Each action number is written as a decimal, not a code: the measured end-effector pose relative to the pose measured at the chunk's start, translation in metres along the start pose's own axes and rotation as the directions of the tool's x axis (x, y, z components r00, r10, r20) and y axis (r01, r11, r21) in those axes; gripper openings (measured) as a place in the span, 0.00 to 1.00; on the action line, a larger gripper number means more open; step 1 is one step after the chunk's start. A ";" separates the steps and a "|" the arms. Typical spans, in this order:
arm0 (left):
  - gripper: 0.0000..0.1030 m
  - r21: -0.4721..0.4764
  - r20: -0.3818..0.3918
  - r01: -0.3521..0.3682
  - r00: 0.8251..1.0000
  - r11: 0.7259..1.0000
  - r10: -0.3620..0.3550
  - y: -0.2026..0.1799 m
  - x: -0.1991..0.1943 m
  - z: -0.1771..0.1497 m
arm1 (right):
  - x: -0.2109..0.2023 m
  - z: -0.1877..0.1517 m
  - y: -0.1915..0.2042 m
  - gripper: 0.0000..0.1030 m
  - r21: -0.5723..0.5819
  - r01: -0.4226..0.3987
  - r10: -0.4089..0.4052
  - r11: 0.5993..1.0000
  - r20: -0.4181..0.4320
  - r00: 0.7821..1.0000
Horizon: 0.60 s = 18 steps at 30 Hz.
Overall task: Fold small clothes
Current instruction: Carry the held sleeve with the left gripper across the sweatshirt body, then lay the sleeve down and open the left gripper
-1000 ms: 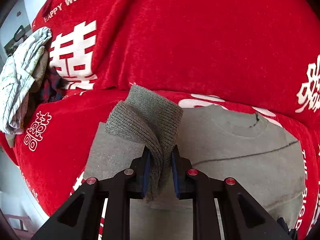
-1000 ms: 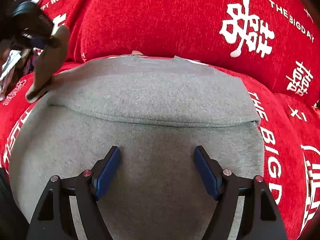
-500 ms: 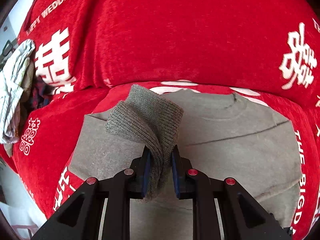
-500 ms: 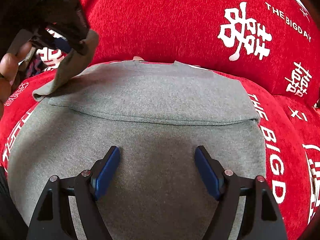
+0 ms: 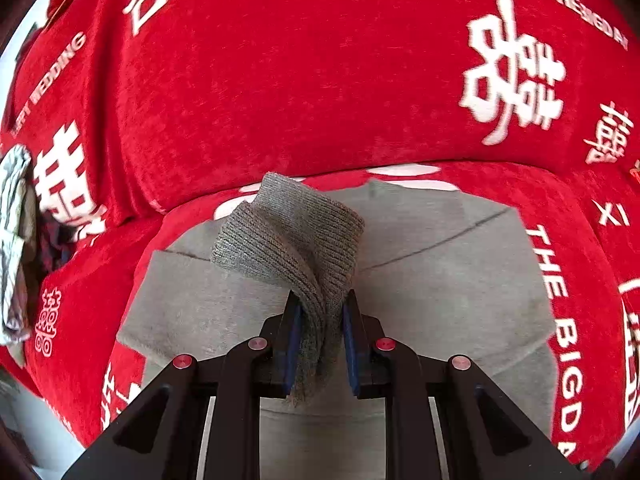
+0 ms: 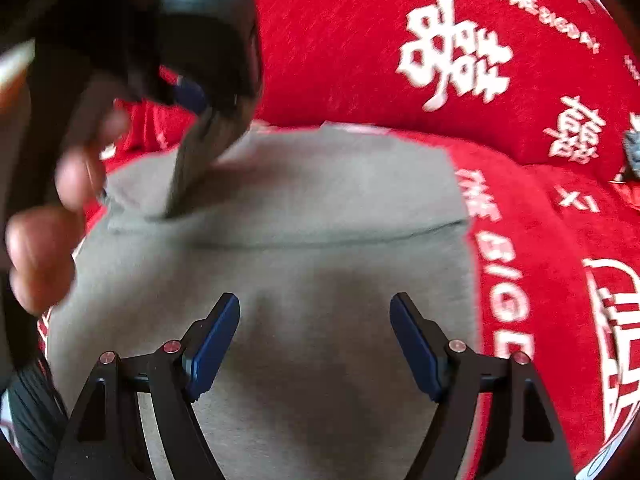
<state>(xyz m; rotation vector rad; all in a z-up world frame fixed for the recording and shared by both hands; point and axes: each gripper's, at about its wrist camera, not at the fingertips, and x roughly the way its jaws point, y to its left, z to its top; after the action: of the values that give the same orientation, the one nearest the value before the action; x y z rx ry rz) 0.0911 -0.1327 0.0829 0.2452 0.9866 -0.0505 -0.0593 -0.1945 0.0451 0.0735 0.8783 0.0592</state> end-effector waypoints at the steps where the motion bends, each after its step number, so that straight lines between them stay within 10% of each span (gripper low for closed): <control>1: 0.20 0.012 0.004 0.001 1.000 1.000 -0.001 -0.004 -0.002 0.001 | -0.005 0.003 -0.004 0.78 0.006 0.012 -0.012 1.000 0.012 1.000; 18: 0.20 0.184 0.036 0.062 0.997 0.981 -0.070 -0.081 -0.022 0.001 | -0.030 0.003 -0.048 0.78 0.068 0.078 -0.081 0.995 0.041 0.996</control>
<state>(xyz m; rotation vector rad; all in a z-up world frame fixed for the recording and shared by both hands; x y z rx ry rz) 0.0673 -0.2133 0.0870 0.3782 0.9481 -0.2066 -0.0750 -0.2449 0.0661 0.1019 0.8388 -0.0458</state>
